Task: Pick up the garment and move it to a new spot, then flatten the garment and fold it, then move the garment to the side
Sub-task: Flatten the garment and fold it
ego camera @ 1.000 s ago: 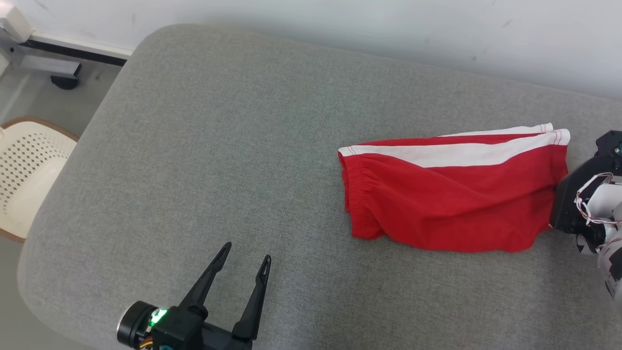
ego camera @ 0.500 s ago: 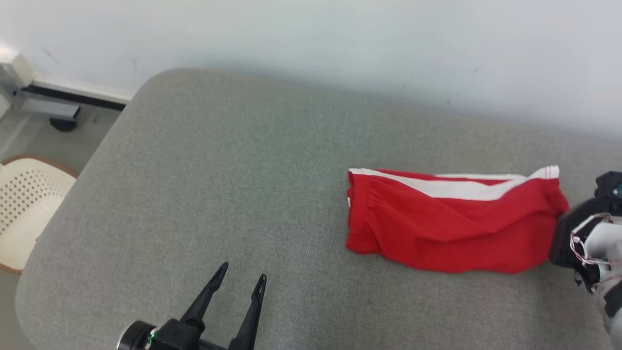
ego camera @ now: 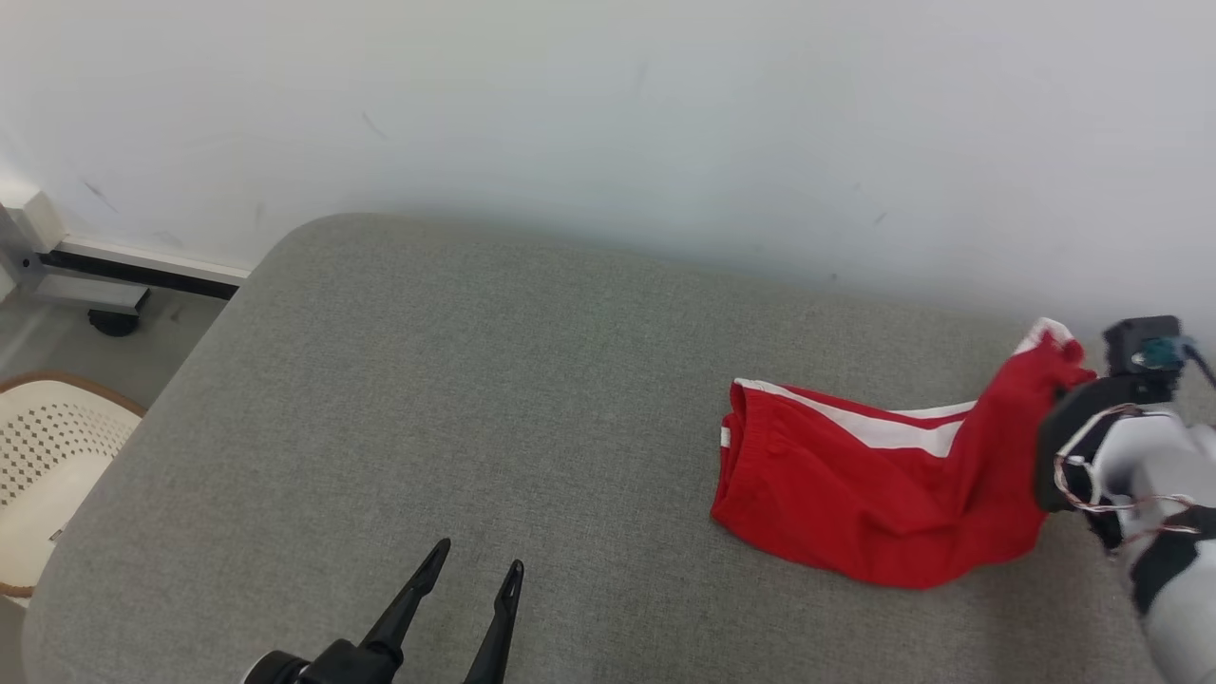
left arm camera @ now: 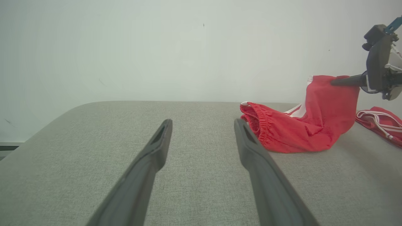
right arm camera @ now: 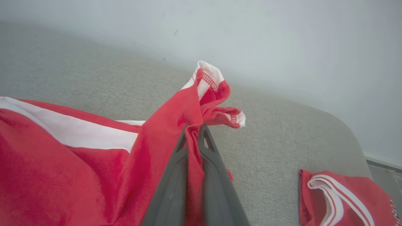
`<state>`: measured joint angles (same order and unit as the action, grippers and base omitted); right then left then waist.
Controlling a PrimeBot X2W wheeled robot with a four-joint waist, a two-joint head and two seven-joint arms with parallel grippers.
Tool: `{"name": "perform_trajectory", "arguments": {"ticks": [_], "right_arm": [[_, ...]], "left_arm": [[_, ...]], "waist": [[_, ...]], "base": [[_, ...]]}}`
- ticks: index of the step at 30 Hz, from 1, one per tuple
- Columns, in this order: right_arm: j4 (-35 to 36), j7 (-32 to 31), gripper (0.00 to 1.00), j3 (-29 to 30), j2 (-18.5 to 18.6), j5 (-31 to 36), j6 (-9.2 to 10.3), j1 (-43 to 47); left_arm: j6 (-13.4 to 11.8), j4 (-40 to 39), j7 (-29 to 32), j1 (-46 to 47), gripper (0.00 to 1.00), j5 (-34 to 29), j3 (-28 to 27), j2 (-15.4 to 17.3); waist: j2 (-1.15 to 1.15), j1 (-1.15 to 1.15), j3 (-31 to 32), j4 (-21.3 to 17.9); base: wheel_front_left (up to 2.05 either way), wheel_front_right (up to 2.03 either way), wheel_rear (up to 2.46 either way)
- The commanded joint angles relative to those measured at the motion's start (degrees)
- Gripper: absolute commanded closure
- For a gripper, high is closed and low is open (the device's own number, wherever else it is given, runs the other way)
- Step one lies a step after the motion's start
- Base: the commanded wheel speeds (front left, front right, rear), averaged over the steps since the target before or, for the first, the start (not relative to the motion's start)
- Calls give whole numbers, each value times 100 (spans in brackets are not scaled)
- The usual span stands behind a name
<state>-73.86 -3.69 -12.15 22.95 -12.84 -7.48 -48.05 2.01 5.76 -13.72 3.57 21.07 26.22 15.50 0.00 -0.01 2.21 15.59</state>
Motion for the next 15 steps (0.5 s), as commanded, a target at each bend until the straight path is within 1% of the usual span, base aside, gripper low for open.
{"name": "perform_trajectory", "arguments": {"ticks": [1,5,8,12,13,15], "right_arm": [[41,41,100,-79,-262,131,-3,-63],[219,-29,100,-317,-871,227,-3,-116],[352,-144,100,-489,-1239,175,-3,-69],[433,-329,100,-691,-1598,105,-3,-1],[433,-329,100,-691,-1598,105,-3,-1],[442,-429,100,-795,-1733,96,-3,39]], "left_arm": [[-16,-16,4,-74,0,32,19,20],[-8,-10,16,-56,0,62,49,4],[5,3,15,-10,0,69,78,-14],[19,12,-1,33,0,94,103,-38],[19,12,-1,33,0,94,103,-38],[31,21,-14,53,0,96,127,-52]], "waist": [[0,1,48,-9],[0,1,71,24],[0,1,68,64],[0,1,37,134],[0,1,37,134],[0,1,18,177]], "base": [[0,0,0],[0,0,0],[0,0,0],[0,0,0],[0,0,0],[0,0,0]]}}
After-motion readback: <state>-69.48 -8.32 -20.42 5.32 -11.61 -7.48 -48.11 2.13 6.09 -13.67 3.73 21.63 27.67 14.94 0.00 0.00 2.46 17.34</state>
